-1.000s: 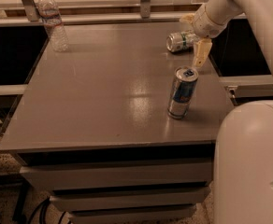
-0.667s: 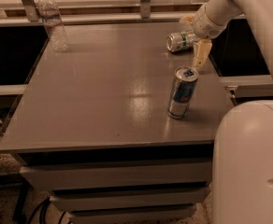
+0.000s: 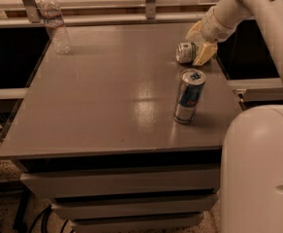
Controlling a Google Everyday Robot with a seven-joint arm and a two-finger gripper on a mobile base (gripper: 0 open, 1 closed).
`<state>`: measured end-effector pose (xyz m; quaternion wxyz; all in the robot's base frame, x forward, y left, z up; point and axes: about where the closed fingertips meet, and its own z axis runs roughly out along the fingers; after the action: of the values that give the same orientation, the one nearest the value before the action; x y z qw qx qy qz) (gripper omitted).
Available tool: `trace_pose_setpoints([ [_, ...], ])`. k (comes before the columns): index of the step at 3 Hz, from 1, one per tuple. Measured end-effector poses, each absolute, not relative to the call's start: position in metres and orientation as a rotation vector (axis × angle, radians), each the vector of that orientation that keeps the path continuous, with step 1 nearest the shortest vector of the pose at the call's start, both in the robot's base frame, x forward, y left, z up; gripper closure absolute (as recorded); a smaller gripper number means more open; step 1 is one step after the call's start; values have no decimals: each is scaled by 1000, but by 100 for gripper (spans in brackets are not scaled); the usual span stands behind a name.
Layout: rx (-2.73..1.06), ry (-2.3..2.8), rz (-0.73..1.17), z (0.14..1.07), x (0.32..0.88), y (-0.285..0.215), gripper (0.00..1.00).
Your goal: Move 7up can near redbull can
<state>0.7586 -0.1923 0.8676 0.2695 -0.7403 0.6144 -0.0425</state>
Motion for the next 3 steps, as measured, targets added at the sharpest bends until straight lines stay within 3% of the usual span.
trace_pose_setpoints([
  [2, -1981, 1663, -95, 866, 755, -197, 87],
  [3, -1977, 1663, -96, 868, 755, -199, 100],
])
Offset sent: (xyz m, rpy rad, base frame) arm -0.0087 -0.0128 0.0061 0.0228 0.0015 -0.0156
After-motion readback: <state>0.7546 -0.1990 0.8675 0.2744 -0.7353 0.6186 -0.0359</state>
